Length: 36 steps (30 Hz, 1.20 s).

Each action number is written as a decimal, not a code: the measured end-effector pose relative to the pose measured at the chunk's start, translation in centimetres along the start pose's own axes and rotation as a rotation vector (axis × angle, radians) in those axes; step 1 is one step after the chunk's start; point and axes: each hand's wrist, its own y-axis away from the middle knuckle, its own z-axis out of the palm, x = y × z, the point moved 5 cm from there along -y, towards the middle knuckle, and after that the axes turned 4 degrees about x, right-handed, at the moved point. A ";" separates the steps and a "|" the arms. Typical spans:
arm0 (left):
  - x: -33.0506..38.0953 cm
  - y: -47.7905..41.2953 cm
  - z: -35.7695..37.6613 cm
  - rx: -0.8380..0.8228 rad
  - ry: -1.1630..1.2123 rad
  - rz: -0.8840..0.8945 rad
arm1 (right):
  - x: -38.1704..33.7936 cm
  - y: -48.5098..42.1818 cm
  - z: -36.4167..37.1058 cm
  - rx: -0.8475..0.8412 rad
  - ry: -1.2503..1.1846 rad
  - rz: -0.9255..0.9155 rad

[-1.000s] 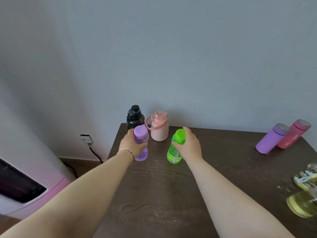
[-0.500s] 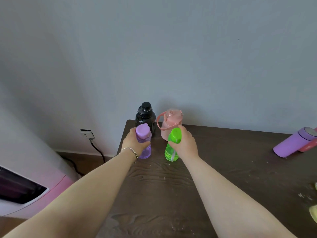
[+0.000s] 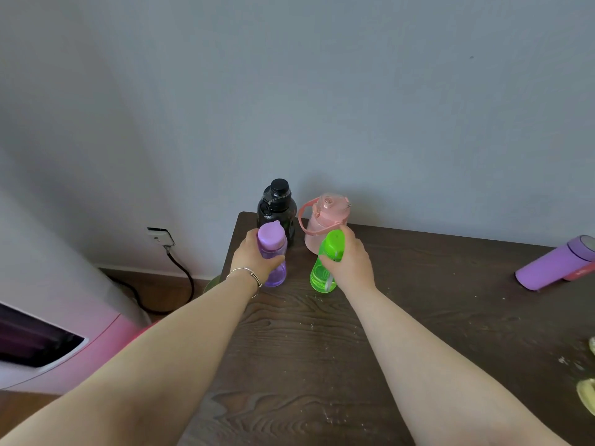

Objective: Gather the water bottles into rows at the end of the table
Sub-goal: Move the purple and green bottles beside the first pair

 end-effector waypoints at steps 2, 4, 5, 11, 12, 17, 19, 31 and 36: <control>-0.1 0.0 0.0 -0.009 0.011 -0.004 | 0.0 0.1 0.0 -0.009 -0.003 0.001; -0.2 0.1 0.2 -0.011 0.009 -0.002 | -0.1 0.2 0.0 -0.019 -0.004 -0.001; -0.2 0.1 0.2 -0.012 0.008 -0.003 | -0.1 0.2 0.0 -0.021 0.002 -0.004; 0.1 0.2 -0.4 0.000 -0.050 0.053 | -0.6 0.8 -0.6 -0.062 0.109 -0.052; 0.1 0.2 -0.5 0.008 -0.077 0.072 | -0.6 1.0 -0.8 -0.065 0.137 -0.064; 1.4 0.9 -1.1 0.143 -0.536 0.382 | 0.5 2.6 -2.4 -0.073 0.354 -0.140; 2.1 1.9 -0.7 0.140 -0.697 0.490 | 1.4 3.3 -3.6 -0.057 0.459 -0.176; 8.4 10.6 8.2 -0.045 -0.937 0.847 | 10.1 8.8 -12.1 -0.012 0.734 -0.084; 11.8 15.6 12.5 -0.107 -0.978 0.804 | 14.6 11.9 -17.0 0.012 0.712 -0.050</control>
